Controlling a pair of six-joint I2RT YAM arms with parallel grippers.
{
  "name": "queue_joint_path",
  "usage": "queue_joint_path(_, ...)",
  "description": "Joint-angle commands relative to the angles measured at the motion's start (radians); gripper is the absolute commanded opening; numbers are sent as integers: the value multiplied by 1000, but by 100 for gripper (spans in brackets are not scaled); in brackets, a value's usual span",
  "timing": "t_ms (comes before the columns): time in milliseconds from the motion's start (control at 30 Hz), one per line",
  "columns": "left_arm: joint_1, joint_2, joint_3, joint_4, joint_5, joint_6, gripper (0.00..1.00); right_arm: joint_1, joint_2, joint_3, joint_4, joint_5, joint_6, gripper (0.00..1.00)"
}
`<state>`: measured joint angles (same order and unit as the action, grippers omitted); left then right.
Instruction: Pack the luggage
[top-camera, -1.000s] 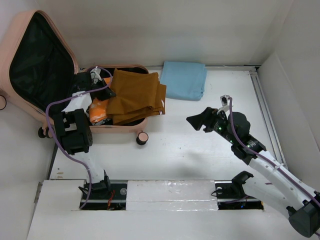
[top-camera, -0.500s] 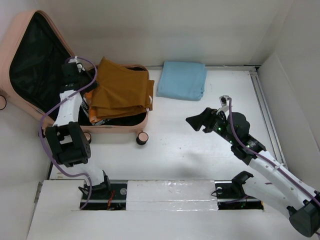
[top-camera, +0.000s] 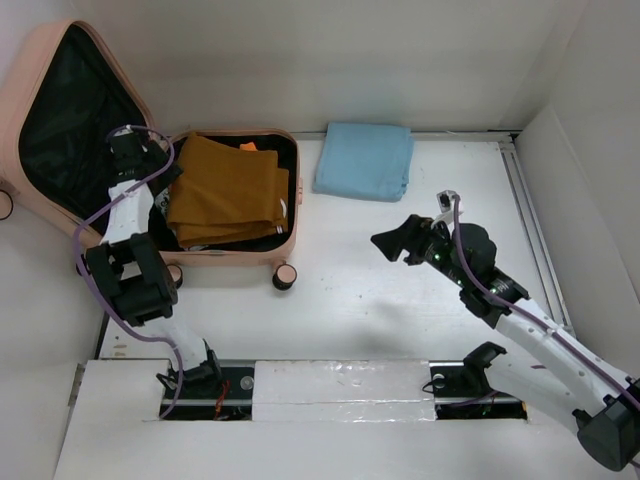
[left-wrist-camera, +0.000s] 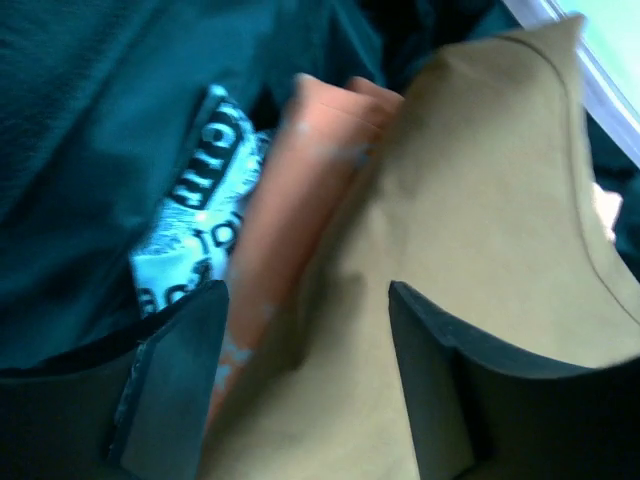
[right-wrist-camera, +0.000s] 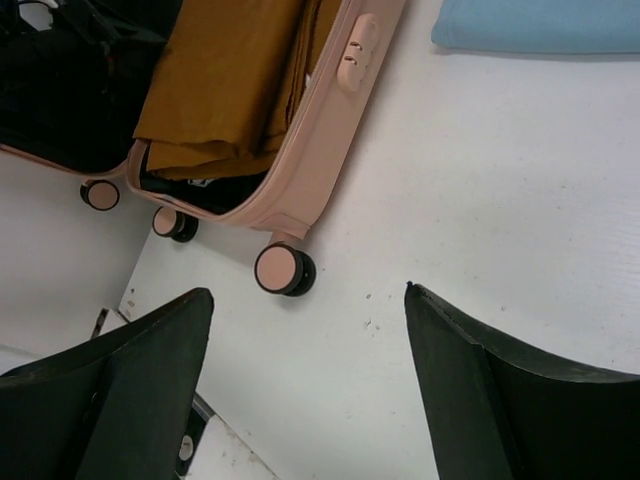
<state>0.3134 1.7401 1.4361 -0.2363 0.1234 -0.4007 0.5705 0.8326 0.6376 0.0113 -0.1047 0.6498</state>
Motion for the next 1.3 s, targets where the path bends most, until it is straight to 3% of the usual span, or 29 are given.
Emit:
queue_joint_path(0,-34,-94,44,25,-86,-17,64,8,2,-9,62,22,-22,83)
queue_joint_path(67,-74,-164,44,44,-128,-17,68,8,2,-9,62,33,-22,83)
queue_joint_path(167,-248,-281,53,63,-240,-1,68,8,2,-9,72,98,5,80)
queue_joint_path(233,-442,-304,69,63,-324,-1,68,8,13,-18,82,213,17,72)
queue_joint_path(333,-627,-304,63,81,-396,-49,66,8,94,-18,110,336,57,37)
queue_joint_path(400,-804,-304,-27,159,-432,-101,66,-18,199,33,110,367,73,12)
queue_joint_path(433,-859,-304,-64,185,-489,-121,66,-32,239,51,119,367,73,9)
queue_joint_path(467,-957,-316,-98,212,-513,-134,65,-73,281,97,119,376,73,9)
queue_joint_path(533,-1040,-326,-190,261,-554,-174,65,-127,408,144,119,376,73,24)
queue_joint_path(600,-1151,-326,-235,270,-640,-200,64,-214,501,228,119,364,48,51)
queue_joint_path(633,-1186,-326,-279,270,-674,-216,64,-239,607,261,119,364,48,70)
queue_joint_path(733,-1293,-326,-336,281,-751,-279,61,-329,781,425,89,268,39,82)
queue_joint_path(833,-1329,-326,-393,281,-751,-357,58,-363,992,612,24,177,19,84)
queue_joint_path(900,-1329,-326,-442,292,-722,-391,44,-363,1114,686,-28,168,19,84)
queue_joint_path(933,-1338,-341,-463,307,-722,-407,34,-386,1144,735,-28,136,19,83)
queue_joint_path(1000,-1338,-366,-543,379,-705,-429,22,-408,1206,763,-28,83,43,80)
queue_joint_path(1033,-1338,-379,-574,411,-694,-429,0,-417,1215,775,-28,57,54,77)
queue_joint_path(1167,-1338,-441,-684,606,-616,-362,0,-428,1299,917,-85,48,54,66)
queue_joint_path(1267,-1338,-417,-694,663,-549,-310,0,-440,1367,996,-171,-9,54,38)
